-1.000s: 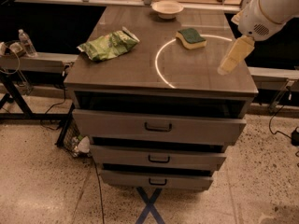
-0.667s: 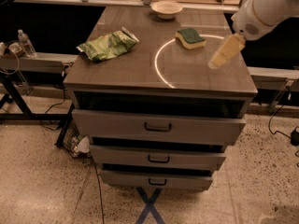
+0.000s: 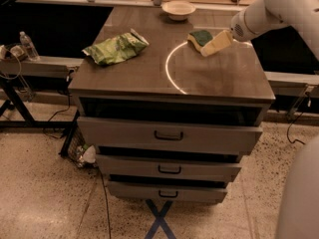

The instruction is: Pick sponge

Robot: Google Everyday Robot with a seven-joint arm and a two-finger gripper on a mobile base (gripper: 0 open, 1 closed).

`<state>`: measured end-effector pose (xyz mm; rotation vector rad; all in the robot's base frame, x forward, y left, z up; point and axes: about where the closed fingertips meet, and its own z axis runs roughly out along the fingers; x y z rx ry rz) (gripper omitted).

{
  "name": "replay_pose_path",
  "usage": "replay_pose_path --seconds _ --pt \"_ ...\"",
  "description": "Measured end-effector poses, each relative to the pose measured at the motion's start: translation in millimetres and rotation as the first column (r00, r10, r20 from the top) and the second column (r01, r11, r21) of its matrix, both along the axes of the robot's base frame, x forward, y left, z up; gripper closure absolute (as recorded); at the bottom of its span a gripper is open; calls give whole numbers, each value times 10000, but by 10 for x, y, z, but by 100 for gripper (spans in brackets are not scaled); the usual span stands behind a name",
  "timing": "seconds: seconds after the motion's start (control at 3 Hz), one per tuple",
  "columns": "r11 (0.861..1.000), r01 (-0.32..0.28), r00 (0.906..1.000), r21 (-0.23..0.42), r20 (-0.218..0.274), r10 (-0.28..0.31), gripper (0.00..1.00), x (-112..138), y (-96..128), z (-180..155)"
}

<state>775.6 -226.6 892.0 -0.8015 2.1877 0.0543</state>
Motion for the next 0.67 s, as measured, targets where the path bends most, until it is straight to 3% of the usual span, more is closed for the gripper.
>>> replay_pose_path --seconds 0.33,0.67 --pt "9943 688 9975 820 -197 -674 0 376 73 -220" --pt "9873 900 9959 1307 -182 -884 0 627 153 -368"
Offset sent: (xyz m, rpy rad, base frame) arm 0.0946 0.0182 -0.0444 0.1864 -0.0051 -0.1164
